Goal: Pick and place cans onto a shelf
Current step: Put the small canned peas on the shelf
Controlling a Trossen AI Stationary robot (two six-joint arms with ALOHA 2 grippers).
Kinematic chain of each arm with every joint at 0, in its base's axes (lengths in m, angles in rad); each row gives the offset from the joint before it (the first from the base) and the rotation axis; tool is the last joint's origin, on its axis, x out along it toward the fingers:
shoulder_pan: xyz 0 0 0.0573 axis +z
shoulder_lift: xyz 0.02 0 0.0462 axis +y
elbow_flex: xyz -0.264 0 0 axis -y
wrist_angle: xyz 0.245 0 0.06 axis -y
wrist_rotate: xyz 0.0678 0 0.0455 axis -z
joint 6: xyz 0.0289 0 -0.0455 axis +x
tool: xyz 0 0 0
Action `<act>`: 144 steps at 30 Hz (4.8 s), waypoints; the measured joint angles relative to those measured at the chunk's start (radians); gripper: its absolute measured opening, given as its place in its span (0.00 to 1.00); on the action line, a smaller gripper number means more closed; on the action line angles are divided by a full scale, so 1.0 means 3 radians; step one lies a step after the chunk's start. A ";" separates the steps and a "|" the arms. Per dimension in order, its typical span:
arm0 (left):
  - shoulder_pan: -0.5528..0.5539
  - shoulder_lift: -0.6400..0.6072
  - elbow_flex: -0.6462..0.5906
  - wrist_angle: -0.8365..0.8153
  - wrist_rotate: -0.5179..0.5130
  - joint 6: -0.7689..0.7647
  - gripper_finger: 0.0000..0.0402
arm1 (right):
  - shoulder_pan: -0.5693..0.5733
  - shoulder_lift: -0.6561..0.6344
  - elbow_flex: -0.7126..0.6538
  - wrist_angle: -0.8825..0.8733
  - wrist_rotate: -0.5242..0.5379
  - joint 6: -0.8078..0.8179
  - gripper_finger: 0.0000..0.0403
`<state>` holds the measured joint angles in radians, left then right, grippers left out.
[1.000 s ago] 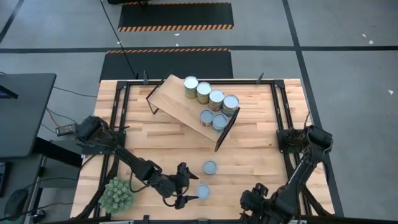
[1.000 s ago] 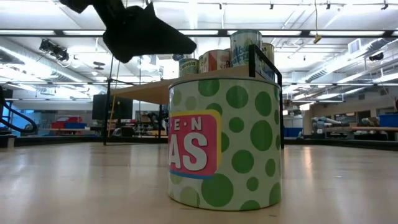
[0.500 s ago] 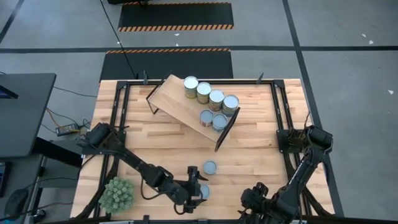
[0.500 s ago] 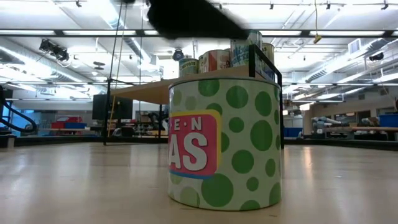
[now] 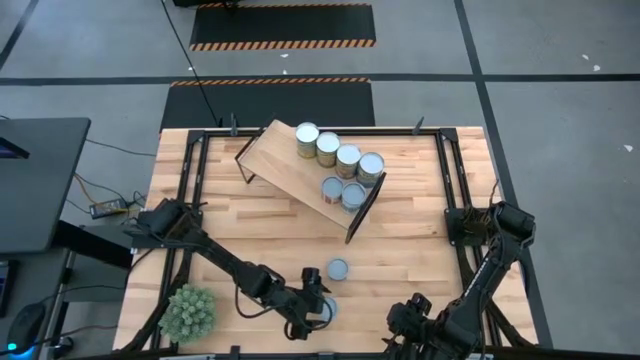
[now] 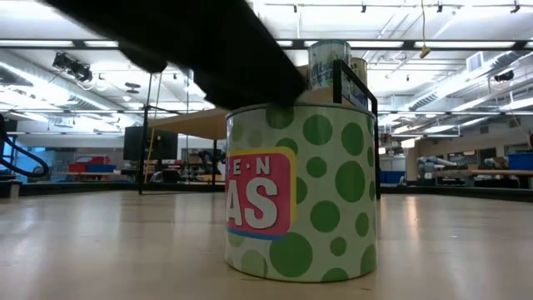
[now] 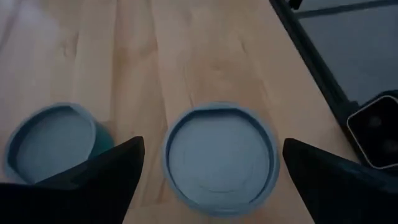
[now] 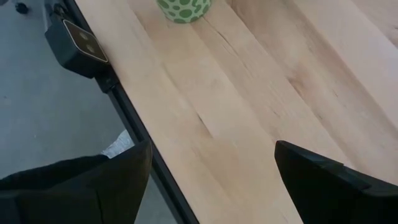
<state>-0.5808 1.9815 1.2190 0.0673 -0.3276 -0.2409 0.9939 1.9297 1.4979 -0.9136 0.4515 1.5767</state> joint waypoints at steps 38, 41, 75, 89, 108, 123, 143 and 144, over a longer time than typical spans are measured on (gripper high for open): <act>0.0102 0.0292 0.0005 0.0182 0.0035 -0.0758 0.70 | 0.0003 0.0000 0.0000 -0.0012 -0.0097 0.0172 0.86; 0.0102 0.0228 0.0001 0.0114 0.0015 -0.0850 0.70 | 0.0003 0.0000 0.0000 -0.0016 -0.0094 0.0172 0.86; 0.1398 -0.1582 0.0003 -0.2189 -0.0938 -0.0701 0.70 | -0.0245 0.0000 0.0000 -0.0217 0.0282 0.0148 0.86; 0.2201 -0.1526 0.0001 -0.1822 -0.0464 -0.0116 0.70 | -0.0358 0.0000 0.0000 -0.0202 0.0276 0.0146 0.86; 0.2350 -0.1320 0.0006 -0.1560 0.0058 0.0085 0.77 | -0.0394 0.0000 0.0000 -0.0177 0.0273 0.0141 0.86; 0.2360 -0.1327 0.0006 -0.1577 0.0112 0.0229 0.79 | -0.0394 0.0000 0.0000 -0.0160 0.0262 0.0121 0.86; 0.2527 -0.1338 0.0008 -0.1710 0.0518 0.0155 0.79 | -0.0394 0.0000 0.0000 -0.0082 0.0261 0.0145 0.86; 0.2529 -0.1344 0.0008 -0.1715 0.0521 0.0154 0.79 | -0.0394 0.0000 0.0000 -0.0082 0.0261 0.0145 0.86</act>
<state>0.1780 1.5783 1.2213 -0.4471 -0.1712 -0.1947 0.8757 1.9297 1.4979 -0.9382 0.5297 1.6203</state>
